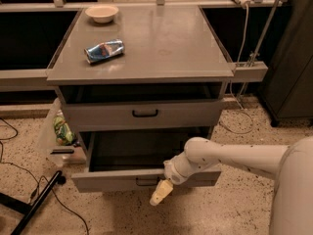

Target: Open middle drawer

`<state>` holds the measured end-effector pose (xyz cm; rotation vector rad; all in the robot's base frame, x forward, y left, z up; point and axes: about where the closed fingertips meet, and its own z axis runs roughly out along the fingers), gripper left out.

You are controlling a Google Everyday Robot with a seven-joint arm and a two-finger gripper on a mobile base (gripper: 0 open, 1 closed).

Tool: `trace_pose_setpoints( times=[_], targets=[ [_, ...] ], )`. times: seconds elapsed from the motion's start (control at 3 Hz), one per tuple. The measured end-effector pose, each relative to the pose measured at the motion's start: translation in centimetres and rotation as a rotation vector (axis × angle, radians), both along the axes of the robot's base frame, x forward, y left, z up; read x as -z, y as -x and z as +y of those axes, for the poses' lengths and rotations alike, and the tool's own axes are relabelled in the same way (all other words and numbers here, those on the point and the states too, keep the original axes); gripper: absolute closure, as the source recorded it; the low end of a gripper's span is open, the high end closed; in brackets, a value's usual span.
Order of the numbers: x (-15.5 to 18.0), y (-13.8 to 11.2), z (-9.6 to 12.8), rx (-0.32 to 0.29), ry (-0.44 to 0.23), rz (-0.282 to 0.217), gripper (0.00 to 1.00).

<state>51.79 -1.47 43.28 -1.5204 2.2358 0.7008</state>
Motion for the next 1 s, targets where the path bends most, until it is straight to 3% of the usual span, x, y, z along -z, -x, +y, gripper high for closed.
trace_pose_setpoints(
  times=[1.0],
  targets=[
    [0.1, 2.5, 0.4, -0.003, -0.022, 0.052, 0.0]
  ],
)
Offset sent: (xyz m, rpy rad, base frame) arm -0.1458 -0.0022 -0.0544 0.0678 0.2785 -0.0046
